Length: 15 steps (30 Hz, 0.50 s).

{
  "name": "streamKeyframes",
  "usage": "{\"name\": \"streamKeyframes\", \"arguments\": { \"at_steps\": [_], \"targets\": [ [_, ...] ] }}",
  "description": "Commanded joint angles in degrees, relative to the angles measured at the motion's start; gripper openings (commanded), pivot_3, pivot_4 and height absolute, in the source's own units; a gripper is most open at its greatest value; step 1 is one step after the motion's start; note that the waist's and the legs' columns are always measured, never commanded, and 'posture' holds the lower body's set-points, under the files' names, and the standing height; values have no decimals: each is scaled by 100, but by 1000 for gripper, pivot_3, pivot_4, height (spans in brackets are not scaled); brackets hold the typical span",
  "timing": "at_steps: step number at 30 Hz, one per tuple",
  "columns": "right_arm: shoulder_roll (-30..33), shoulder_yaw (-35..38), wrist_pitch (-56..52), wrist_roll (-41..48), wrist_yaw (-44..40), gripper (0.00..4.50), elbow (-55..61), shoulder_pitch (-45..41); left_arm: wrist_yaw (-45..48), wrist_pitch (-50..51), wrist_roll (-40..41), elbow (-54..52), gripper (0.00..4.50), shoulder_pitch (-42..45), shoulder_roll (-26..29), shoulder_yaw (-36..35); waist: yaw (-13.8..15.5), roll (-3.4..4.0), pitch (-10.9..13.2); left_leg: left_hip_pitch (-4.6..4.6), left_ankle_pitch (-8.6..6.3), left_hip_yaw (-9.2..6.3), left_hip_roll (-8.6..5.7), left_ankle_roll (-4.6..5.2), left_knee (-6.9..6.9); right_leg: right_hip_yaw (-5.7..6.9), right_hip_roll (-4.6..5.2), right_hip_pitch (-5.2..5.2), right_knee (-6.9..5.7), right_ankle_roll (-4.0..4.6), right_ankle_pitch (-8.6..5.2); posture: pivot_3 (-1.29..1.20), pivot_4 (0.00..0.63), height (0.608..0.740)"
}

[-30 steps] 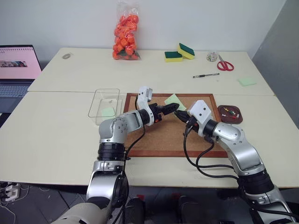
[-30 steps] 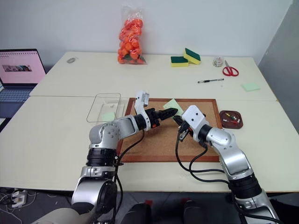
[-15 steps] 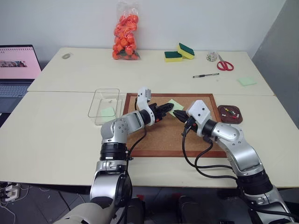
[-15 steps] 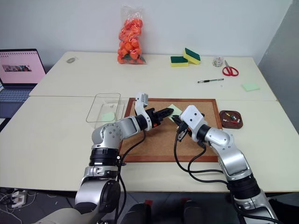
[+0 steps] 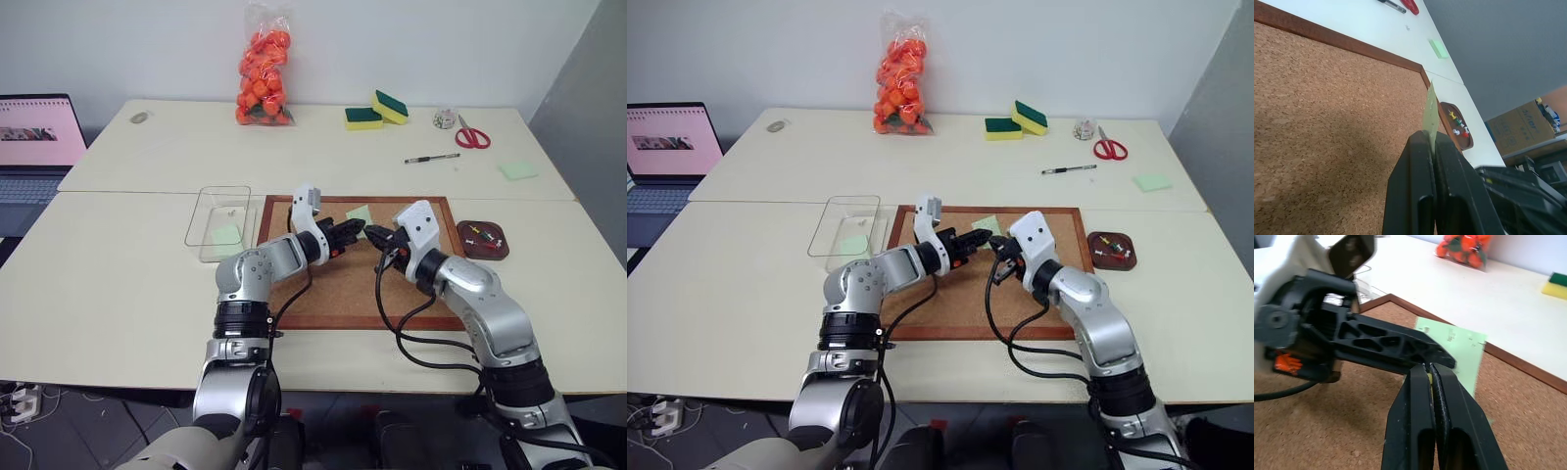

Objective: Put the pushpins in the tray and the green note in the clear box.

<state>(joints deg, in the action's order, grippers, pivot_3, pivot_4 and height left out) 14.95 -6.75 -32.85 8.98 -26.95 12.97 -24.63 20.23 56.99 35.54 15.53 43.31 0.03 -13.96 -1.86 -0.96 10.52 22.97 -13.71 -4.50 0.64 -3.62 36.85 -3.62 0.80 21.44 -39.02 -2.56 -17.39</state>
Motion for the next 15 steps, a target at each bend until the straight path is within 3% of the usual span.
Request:
{"name": "streamKeyframes", "arguments": {
  "at_steps": [1,15],
  "targets": [
    [-107,287,-72,173,219,0,336,-175,-52,-23,184,-311,3,26,-22,-51,0,0,0,0,0,0,0,0,0,0,0,0,0,0,0,0,150,740],
    [-369,717,-357,593,679,0,432,-215,-159,-94,332,-354,3,38,-43,-79,-1,0,0,0,0,1,0,1,-1,0,0,0,0,0,0,0,150,740]
  ]
}}
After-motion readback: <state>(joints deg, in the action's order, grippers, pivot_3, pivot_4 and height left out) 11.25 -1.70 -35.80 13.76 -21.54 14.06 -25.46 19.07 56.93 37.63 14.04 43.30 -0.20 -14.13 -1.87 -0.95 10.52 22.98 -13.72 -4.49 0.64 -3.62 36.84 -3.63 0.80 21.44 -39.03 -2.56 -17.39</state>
